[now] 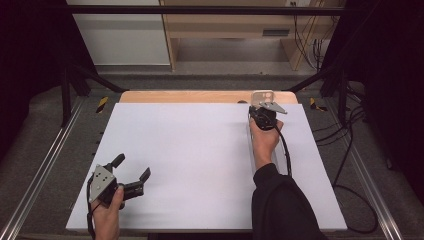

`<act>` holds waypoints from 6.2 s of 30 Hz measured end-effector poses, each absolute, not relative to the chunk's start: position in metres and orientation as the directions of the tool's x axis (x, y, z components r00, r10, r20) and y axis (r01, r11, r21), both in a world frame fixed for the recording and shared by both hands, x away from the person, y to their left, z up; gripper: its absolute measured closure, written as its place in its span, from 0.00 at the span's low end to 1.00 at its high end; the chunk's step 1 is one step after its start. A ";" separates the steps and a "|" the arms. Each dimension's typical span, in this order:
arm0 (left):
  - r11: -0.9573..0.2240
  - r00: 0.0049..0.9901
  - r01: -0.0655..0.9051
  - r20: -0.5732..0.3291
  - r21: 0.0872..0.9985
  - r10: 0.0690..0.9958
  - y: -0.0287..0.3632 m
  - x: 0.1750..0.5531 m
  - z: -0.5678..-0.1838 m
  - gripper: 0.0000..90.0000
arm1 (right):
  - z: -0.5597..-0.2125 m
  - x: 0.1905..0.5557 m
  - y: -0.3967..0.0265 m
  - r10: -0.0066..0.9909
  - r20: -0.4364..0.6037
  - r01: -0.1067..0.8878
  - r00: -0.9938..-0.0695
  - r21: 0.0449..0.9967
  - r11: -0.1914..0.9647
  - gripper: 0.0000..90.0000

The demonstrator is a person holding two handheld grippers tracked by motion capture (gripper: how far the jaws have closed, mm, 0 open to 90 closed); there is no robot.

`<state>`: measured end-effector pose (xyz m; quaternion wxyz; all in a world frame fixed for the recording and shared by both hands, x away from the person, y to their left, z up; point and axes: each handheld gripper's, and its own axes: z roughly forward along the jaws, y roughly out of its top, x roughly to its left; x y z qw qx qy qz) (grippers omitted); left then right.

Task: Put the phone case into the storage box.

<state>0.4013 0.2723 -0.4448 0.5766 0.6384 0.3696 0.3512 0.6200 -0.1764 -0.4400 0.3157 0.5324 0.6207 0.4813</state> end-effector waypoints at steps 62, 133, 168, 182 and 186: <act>-0.060 0.475 0.069 0.020 0.996 0.880 0.277 0.400 -0.445 0.02 | -0.412 0.612 -0.186 0.973 0.073 0.328 -0.220 0.945 0.003 0.80; -0.064 0.455 0.087 0.017 0.994 0.890 0.281 0.398 -0.448 0.02 | -0.377 0.601 -0.205 0.959 0.108 0.355 -0.263 0.935 -0.008 0.06; -0.039 0.436 0.099 -0.008 0.994 0.900 0.301 0.396 -0.451 0.02 | -0.368 0.590 -0.227 0.955 0.102 0.347 -0.279 0.938 0.001 0.07; -0.039 0.439 0.099 -0.008 0.994 0.899 0.302 0.395 -0.451 0.02 | -0.361 0.581 -0.230 0.944 0.071 0.277 -0.323 0.961 0.023 0.06; -0.039 0.440 0.098 -0.008 0.994 0.898 0.301 0.395 -0.451 0.02 | -0.358 0.577 -0.230 0.941 0.062 0.257 -0.333 0.966 0.027 0.06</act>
